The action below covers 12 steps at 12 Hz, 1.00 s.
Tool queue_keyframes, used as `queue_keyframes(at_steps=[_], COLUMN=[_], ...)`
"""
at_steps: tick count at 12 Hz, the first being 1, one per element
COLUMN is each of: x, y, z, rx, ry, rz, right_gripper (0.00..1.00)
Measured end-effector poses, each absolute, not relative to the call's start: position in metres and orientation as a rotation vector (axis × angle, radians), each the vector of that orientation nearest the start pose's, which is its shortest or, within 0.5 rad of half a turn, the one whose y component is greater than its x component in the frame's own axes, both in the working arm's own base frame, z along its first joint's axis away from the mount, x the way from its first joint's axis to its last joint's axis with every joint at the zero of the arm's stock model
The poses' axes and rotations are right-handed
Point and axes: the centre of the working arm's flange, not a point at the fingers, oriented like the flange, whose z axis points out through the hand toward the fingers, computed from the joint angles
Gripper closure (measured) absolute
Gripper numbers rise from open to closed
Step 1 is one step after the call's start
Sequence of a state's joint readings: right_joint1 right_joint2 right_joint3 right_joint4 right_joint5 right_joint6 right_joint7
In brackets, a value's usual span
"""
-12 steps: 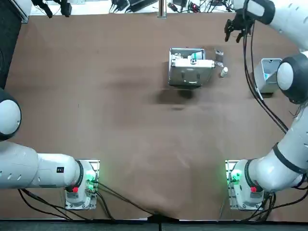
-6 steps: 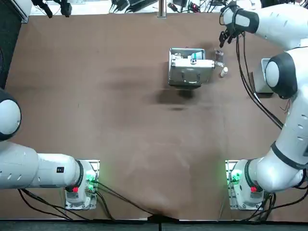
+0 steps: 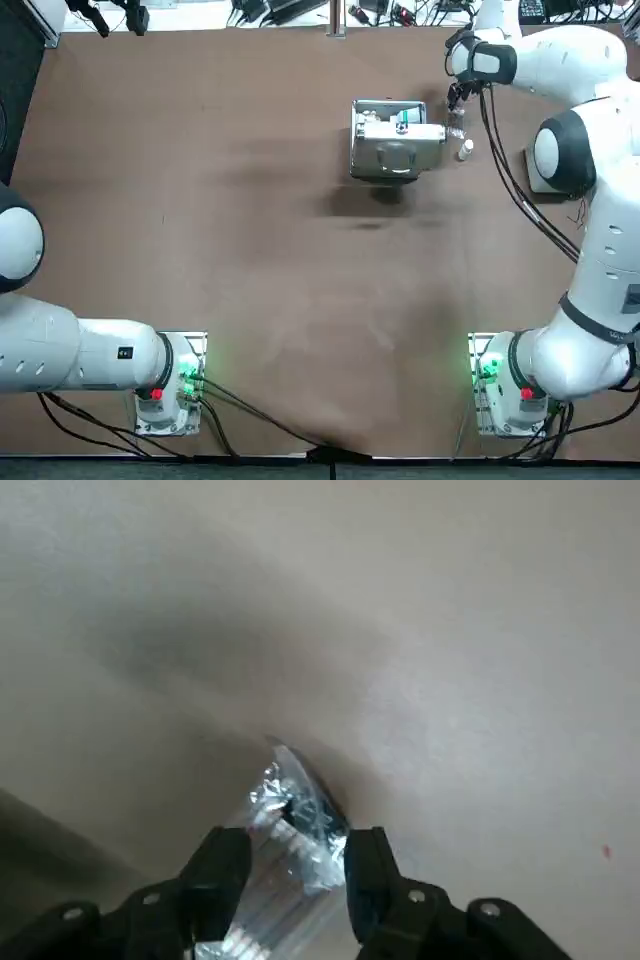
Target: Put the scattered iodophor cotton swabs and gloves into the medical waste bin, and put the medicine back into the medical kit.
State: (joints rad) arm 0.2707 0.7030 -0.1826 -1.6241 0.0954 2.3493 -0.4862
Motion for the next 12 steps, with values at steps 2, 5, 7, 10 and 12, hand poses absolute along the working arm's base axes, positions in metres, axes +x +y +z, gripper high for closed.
queue_keyframes(at_steps=[2,5,7,10,12], x=[0.691,0.693,0.695,0.701,0.703], y=[0.083,0.084,0.085,0.087,0.088], z=[0.216,0.212,0.208,0.204,0.199], rx=[-3.07,-3.071,-3.072,-3.074,-3.074], ry=[-0.883,-0.887,-0.89,-0.896,-0.899], rz=[-0.038,-0.036,-0.036,-0.044,-0.041], right_gripper=[0.41,0.47,0.51,0.52,0.56])
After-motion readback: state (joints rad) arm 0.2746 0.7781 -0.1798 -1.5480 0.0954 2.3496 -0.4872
